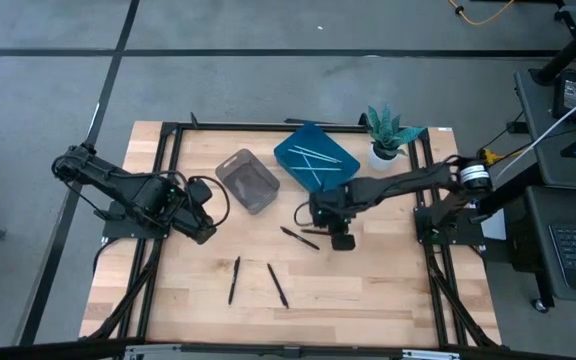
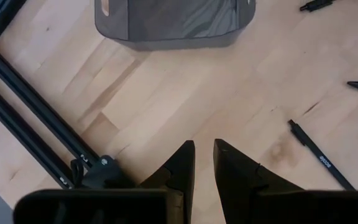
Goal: Sort pens & pencils
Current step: Put the black pen into the black bin
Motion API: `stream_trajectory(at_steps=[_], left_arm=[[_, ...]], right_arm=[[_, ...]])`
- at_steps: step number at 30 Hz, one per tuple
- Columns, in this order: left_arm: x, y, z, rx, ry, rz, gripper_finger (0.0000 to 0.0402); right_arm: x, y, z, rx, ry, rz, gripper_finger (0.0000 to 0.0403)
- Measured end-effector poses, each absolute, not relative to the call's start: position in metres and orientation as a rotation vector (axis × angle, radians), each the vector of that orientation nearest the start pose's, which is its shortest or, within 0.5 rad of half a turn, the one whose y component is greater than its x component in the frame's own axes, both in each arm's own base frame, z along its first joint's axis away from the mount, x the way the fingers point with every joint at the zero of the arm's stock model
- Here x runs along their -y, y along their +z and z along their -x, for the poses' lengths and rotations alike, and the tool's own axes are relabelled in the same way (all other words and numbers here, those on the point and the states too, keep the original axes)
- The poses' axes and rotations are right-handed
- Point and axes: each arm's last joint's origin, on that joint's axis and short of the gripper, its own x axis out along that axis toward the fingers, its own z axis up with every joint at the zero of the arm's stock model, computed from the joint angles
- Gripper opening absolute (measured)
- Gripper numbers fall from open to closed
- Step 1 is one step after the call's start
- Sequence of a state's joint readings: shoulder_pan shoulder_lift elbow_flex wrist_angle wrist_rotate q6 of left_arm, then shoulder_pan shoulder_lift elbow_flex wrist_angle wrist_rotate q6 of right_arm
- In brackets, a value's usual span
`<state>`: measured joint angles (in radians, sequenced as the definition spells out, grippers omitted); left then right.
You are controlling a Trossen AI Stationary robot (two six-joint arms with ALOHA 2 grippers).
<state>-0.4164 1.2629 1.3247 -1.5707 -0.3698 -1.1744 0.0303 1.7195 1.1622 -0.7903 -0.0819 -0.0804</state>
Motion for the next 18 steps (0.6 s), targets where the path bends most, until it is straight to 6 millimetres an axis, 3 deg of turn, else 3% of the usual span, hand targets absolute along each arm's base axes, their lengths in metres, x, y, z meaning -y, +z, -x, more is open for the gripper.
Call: stream_trajectory(at_steps=[9,18], left_arm=[[0.068,0.335,-0.174,-1.196,0.727,0.445,0.0054],[0.068,0.335,-0.174,-1.197,0.726,0.445,0.0054]], right_arm=[[-0.024,0.148,-0.33,-1.474,0.192,0.094,0.0083],[-0.023,0.143,-0.335,-1.449,0.184,0.137,0.0083]])
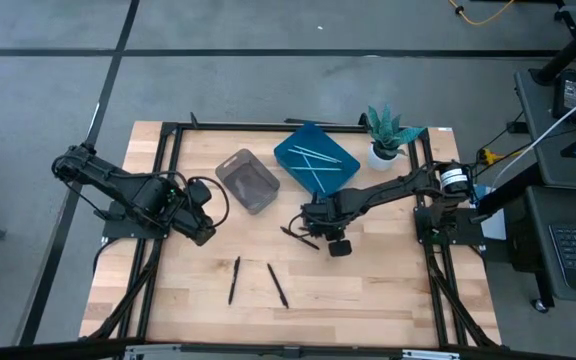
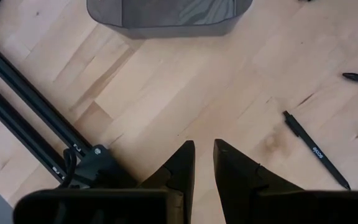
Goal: Sort pens & pencils
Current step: Put the black pen into the black bin
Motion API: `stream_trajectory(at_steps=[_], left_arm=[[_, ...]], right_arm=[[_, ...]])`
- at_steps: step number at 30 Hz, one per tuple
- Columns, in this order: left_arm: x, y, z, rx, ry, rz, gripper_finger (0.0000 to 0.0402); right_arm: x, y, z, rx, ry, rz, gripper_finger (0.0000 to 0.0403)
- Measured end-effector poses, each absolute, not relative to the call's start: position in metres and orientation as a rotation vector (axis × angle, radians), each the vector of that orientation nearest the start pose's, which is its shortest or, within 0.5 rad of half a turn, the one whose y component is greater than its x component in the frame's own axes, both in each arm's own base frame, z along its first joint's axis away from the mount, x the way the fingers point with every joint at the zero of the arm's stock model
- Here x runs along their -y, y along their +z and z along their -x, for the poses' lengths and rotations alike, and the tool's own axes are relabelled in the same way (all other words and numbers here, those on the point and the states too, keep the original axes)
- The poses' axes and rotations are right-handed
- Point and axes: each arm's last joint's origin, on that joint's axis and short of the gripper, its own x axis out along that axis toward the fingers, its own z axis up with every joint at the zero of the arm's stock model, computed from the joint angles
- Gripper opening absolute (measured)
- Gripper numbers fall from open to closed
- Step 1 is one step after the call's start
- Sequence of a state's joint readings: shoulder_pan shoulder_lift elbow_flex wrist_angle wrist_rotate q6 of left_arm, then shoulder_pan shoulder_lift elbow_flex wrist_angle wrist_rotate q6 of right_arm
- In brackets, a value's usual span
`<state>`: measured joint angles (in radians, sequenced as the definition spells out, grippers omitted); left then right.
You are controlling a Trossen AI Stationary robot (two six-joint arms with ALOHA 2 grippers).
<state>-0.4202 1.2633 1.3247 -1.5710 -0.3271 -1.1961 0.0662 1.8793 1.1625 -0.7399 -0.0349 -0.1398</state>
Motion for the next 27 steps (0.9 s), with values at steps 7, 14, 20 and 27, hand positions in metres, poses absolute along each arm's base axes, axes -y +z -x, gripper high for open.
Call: stream_trajectory(at_steps=[7,14,20,27], left_arm=[[0.068,0.335,-0.174,-1.198,0.725,0.444,0.0054],[0.068,0.335,-0.174,-1.198,0.725,0.444,0.0054],[0.068,0.335,-0.174,-1.198,0.725,0.443,0.0054],[0.068,0.335,-0.174,-1.198,0.724,0.441,0.0054]], right_arm=[[-0.023,0.144,-0.339,-1.404,0.183,0.137,0.0083],[-0.024,0.144,-0.339,-1.4,0.183,0.137,0.0083],[-0.024,0.141,-0.34,-1.407,0.194,0.113,0.0083],[-0.025,0.134,-0.342,-1.419,0.207,0.072,0.0083]])
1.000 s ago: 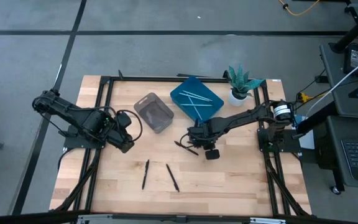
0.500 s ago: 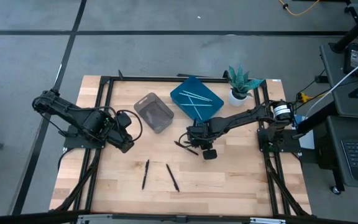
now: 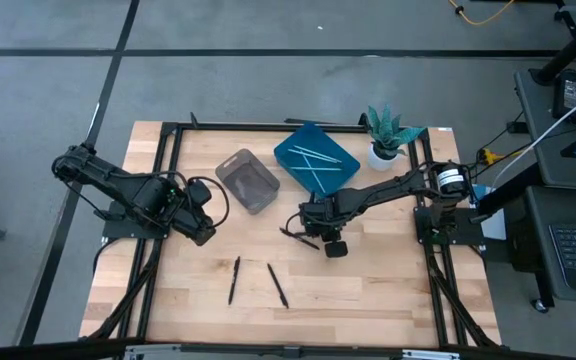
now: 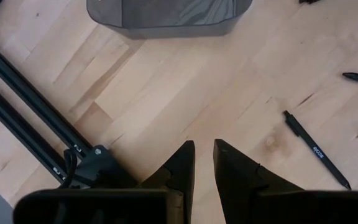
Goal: Sort pens & pencils
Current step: Put the black pen into the black bin
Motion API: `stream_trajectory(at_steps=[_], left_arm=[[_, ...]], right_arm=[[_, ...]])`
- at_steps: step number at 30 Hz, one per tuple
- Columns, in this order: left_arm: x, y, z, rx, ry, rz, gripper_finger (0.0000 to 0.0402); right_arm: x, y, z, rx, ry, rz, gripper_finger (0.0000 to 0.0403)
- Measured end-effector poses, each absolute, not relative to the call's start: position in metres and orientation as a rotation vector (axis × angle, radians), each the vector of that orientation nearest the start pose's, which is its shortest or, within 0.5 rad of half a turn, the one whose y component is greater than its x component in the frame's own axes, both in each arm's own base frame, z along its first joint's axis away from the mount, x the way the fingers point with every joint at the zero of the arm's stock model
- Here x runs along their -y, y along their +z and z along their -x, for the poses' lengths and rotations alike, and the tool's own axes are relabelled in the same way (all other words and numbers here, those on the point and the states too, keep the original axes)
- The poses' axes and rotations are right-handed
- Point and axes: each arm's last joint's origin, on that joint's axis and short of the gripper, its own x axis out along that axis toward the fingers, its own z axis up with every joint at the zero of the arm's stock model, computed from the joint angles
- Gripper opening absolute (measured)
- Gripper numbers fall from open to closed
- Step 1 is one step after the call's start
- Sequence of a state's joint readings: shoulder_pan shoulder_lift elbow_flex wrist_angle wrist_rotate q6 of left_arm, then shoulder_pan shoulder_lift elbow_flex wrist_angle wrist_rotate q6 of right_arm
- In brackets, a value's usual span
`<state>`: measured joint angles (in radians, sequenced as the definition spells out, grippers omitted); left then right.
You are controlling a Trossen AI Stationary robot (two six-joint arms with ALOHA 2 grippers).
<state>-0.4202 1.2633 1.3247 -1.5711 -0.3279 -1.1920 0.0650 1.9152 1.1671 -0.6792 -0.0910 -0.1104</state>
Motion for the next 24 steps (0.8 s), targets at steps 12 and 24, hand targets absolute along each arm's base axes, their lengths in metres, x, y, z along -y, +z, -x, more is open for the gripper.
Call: stream_trajectory(at_steps=[12,24], left_arm=[[0.0675,0.3351,-0.1744,-1.202,0.711,0.418,0.0054],[0.0674,0.3352,-0.1744,-1.205,0.697,0.391,0.0054]], right_arm=[[-0.0248,0.1322,-0.3425,-1.422,0.195,0.083,0.0046],[-0.0248,0.135,-0.3444,-1.435,0.159,0.044,0.0037]])
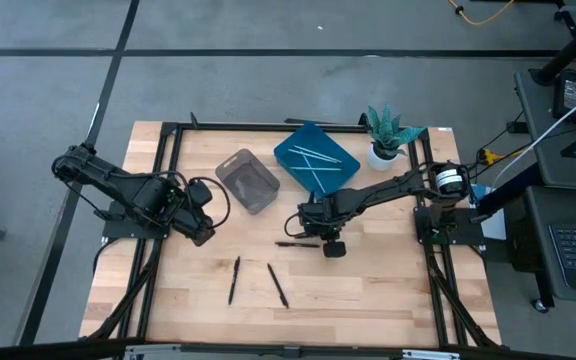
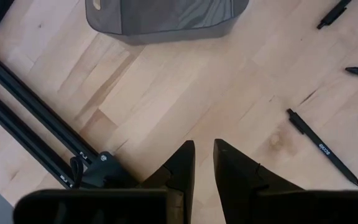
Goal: Sort pens & pencils
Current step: Put the black pen into the black bin
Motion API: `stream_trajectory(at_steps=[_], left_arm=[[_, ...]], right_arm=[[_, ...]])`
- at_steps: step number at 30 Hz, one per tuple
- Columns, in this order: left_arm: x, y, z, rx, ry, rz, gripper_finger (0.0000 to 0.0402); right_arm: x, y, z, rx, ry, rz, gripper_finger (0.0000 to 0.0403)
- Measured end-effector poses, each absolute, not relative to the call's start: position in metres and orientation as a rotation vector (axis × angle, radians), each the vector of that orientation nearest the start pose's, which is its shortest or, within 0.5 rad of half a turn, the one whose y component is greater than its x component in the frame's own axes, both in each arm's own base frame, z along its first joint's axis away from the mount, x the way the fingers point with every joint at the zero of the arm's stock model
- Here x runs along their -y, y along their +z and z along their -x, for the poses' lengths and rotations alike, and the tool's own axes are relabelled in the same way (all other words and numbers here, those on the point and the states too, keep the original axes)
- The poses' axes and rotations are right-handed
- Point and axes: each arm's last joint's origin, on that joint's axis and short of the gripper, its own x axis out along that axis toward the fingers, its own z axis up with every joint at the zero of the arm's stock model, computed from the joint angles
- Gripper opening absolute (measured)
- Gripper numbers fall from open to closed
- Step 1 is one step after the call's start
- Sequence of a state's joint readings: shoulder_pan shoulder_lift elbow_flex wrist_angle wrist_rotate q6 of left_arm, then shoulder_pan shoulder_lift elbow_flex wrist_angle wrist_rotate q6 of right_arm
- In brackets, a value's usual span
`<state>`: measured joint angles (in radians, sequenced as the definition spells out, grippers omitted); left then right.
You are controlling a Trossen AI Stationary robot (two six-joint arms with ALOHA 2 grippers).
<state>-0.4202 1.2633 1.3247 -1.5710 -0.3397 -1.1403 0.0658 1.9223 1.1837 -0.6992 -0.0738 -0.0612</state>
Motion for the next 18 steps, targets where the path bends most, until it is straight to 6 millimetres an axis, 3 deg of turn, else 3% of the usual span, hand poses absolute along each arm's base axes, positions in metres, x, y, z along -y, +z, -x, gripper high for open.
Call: stream_trajectory(at_steps=[10,18], left_arm=[[0.067,0.335,-0.175,-1.197,0.701,0.384,0.0054],[0.067,0.335,-0.175,-1.202,0.691,0.369,0.0054]], right_arm=[[-0.026,0.162,-0.362,-1.399,0.163,0.05,0.0037],[-0.027,0.197,-0.376,-1.354,0.185,0.08,0.0037]])
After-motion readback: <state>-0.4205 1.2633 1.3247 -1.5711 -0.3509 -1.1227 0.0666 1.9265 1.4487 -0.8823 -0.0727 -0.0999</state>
